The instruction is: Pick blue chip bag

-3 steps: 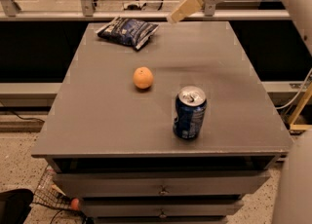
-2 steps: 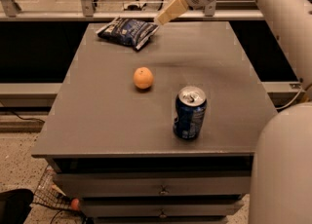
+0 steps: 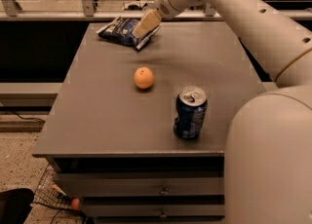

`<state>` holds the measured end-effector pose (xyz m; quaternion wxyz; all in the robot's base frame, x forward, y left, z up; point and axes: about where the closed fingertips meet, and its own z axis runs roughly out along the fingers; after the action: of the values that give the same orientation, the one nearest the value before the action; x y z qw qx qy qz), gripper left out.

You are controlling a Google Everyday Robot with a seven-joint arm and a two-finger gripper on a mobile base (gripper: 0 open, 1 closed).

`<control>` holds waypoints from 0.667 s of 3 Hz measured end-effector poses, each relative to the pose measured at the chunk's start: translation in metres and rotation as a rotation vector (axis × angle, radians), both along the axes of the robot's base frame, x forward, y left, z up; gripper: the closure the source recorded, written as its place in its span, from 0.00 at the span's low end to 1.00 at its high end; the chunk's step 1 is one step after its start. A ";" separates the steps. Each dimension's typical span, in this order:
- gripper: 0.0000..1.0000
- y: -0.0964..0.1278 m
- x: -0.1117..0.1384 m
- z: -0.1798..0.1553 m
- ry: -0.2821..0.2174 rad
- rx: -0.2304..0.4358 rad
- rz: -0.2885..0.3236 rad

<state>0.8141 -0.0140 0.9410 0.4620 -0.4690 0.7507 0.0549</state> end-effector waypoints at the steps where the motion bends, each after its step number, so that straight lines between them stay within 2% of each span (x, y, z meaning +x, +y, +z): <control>1: 0.00 0.009 0.007 -0.009 0.006 0.005 0.007; 2: 0.00 0.027 0.029 -0.034 0.044 -0.004 0.003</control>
Offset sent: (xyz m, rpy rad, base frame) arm 0.0710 0.0520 -0.0668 -0.0201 0.1007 -0.0095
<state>0.8430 0.0133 0.9070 0.4442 -0.4700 0.7600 0.0644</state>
